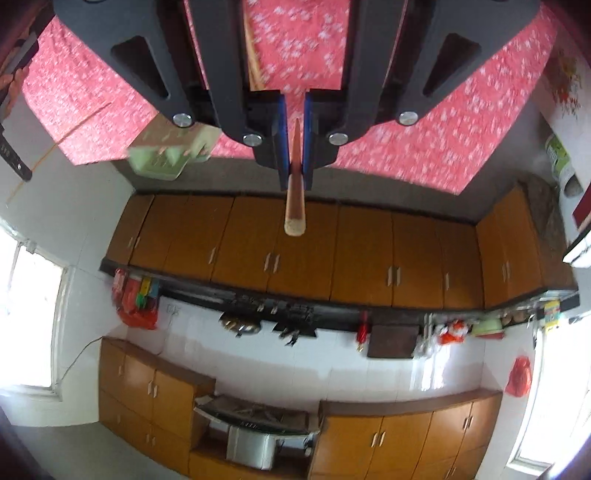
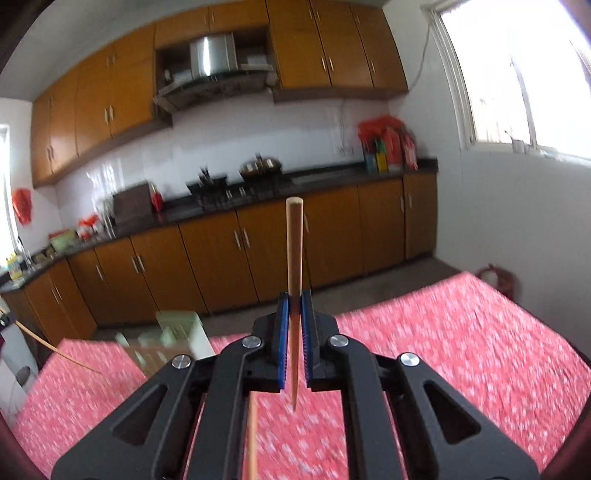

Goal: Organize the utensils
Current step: 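Lift both chopsticks upright, lower them into the perforated holder, open both grippers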

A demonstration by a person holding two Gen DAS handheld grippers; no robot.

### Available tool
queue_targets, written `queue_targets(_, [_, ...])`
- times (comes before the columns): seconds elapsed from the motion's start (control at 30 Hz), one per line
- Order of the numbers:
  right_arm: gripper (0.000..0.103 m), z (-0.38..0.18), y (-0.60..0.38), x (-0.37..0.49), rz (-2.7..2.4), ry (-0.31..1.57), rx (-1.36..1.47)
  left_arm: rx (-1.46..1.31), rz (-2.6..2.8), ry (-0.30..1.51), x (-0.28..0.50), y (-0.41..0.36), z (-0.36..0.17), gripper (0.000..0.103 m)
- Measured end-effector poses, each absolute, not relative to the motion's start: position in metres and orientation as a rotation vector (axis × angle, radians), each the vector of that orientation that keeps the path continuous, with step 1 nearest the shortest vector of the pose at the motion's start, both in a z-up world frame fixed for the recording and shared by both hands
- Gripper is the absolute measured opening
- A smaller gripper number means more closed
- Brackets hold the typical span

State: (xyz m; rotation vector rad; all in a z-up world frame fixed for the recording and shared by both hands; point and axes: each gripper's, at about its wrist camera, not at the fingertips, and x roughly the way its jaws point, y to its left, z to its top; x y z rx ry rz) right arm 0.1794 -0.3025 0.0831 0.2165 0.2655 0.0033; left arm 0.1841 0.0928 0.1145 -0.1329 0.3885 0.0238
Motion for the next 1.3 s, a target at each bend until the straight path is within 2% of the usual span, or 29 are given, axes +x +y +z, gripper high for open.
queue_targets(0.2, [0.007,0.128,-0.291,0.182,0.082,0.131,0.287,-0.158,-0.085,0.285,0.192,0.063,0.169,0.008])
queue_targets(0.37, [0.007,0.137,-0.269,0.196,0.156,0.089,0.298,-0.143,-0.171,0.258,0.205,0.027,0.182,0.008])
queue_targets(0.53, [0.007,0.117,-0.252,0.217,0.189,0.127,0.28,-0.15,-0.216,0.316,0.228,0.002,0.159,0.008])
queue_targets(0.73, [0.008,0.082,-0.247,0.243,0.191,0.26,0.287,-0.141,-0.204,0.414,0.262,-0.008,0.117,0.008])
queue_targets(0.93, [0.008,0.076,-0.24,0.24,0.196,0.296,0.273,-0.148,-0.193,0.476,0.275,-0.005,0.094,0.008])
queue_targets(1.0, [0.011,0.077,-0.239,0.238,0.199,0.299,0.27,-0.154,-0.191,0.473,0.273,-0.002,0.093,0.011])
queue_targets(1.03, [0.02,0.078,-0.239,0.237,0.198,0.297,0.268,-0.156,-0.187,0.468,0.271,0.0,0.094,0.015])
queue_targets(1.07, [0.034,0.079,-0.239,0.236,0.196,0.293,0.267,-0.158,-0.185,0.463,0.269,0.001,0.095,0.021])
queue_targets(1.1, [0.037,0.081,-0.24,0.236,0.193,0.286,0.265,-0.16,-0.18,0.454,0.266,0.003,0.097,0.025])
queue_targets(1.23, [0.038,0.087,-0.245,0.219,0.18,0.264,0.268,-0.173,-0.165,0.425,0.252,0.01,0.105,0.027])
queue_targets(1.3, [0.038,0.088,-0.252,0.207,0.162,0.254,0.266,-0.187,-0.154,0.41,0.242,0.015,0.109,0.032])
